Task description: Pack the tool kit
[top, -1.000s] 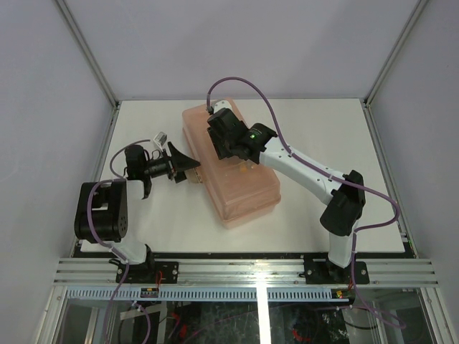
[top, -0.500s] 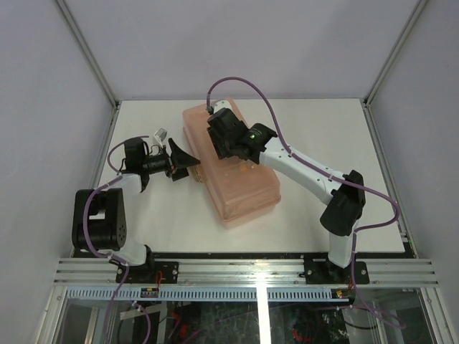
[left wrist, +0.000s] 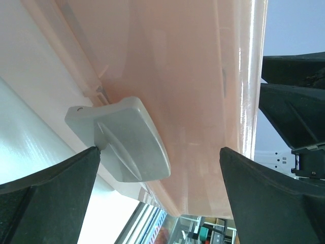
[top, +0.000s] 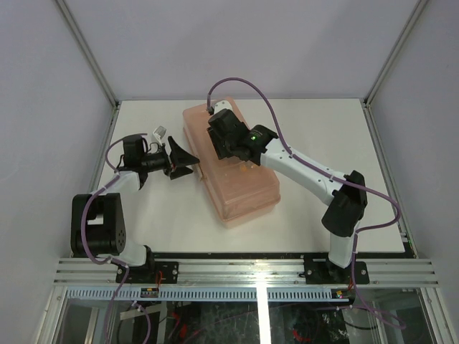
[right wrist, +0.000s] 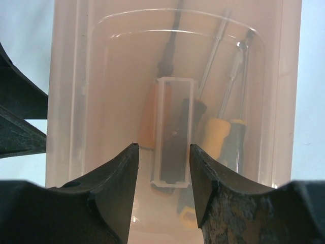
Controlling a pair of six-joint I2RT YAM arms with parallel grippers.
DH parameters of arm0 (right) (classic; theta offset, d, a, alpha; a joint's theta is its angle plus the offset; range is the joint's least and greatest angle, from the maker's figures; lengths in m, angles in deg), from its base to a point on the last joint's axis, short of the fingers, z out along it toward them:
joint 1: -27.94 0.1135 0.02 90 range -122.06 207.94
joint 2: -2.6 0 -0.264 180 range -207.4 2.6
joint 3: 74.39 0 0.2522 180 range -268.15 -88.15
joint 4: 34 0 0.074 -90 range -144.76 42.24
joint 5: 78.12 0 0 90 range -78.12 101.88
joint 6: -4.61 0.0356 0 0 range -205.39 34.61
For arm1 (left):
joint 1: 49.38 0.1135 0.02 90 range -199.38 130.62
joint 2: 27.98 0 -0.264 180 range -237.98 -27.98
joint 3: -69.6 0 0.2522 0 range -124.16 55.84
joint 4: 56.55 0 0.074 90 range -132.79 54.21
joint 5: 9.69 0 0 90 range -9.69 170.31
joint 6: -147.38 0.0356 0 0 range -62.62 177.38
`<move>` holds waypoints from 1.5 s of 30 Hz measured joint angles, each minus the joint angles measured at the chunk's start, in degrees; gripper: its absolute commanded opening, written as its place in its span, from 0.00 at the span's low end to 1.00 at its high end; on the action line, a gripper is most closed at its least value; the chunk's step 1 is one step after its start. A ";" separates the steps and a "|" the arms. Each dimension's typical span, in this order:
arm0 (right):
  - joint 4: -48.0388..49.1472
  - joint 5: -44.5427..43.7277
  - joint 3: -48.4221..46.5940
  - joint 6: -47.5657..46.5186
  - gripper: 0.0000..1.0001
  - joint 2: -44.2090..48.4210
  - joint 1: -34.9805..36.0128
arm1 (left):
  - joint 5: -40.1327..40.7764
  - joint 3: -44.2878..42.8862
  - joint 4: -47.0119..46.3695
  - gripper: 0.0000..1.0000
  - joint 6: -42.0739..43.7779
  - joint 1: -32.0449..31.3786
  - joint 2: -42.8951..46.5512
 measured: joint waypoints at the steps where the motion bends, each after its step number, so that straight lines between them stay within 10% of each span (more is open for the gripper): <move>1: 0.20 0.00 0.17 0.00 0.51 0.11 0.00 | 0.07 0.00 0.15 1.00 0.00 0.00 0.15; 17: 1.90 0.07 1.88 -0.20 0.51 1.01 -0.02 | 1.55 0.90 -1.03 0.78 -0.61 -0.20 2.14; 34: 1.57 -1.44 1.99 -0.42 0.49 1.05 -0.57 | 3.93 3.56 -6.88 0.02 -3.78 -0.55 -2.54; 45: 1.03 -3.37 1.99 -0.66 0.48 1.05 -1.55 | 2.97 3.58 -12.70 0.00 -5.20 -2.67 -5.68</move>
